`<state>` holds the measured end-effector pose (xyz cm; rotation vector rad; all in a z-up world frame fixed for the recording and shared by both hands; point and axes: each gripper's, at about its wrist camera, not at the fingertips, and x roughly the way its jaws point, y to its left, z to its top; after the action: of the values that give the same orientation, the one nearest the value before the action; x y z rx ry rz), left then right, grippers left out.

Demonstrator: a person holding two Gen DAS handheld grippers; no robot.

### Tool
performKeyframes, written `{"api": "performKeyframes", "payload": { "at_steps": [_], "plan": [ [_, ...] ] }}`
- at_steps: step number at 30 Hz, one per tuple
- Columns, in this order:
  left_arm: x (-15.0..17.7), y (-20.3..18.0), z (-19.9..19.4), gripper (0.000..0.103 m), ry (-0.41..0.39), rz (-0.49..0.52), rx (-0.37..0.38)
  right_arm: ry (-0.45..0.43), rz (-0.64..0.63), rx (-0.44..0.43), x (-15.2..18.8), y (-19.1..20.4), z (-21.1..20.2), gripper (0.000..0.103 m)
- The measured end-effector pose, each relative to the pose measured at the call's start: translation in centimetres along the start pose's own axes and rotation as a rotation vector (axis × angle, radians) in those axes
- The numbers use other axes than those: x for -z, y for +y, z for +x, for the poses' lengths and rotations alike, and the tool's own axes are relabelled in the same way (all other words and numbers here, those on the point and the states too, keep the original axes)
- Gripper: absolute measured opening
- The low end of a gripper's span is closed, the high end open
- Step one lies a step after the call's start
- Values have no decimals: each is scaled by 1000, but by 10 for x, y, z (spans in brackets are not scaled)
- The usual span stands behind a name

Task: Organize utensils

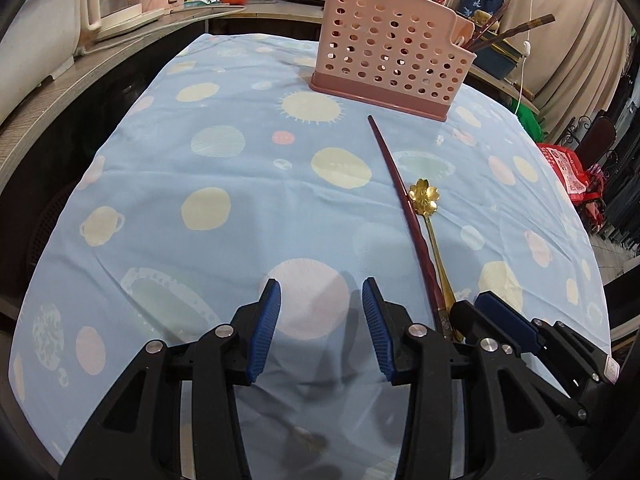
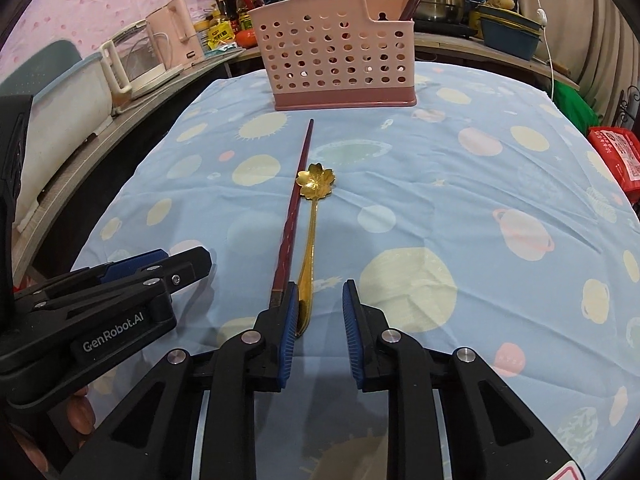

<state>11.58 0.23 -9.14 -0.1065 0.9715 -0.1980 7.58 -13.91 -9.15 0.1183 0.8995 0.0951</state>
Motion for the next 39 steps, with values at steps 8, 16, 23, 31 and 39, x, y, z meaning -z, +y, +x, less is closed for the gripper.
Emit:
{"api": "performKeyframes", "payload": {
  "at_steps": [8, 16, 23, 31, 39],
  "plan": [
    [3, -2, -1, 40, 1, 8, 4, 1, -8, -4, 2, 3, 3, 9],
    [6, -5, -2, 40, 3, 13, 12, -3, -13, -5, 5, 4, 1, 6],
    [9, -11, -5, 40, 6, 22, 25, 2, 39, 4, 8, -13, -4, 0],
    [9, -12, -5, 41, 6, 17, 26, 11, 71, -49, 6, -20, -7, 5],
    [7, -9, -7, 41, 4, 6, 23, 4, 41, -68, -1, -3, -5, 10]
  ]
}}
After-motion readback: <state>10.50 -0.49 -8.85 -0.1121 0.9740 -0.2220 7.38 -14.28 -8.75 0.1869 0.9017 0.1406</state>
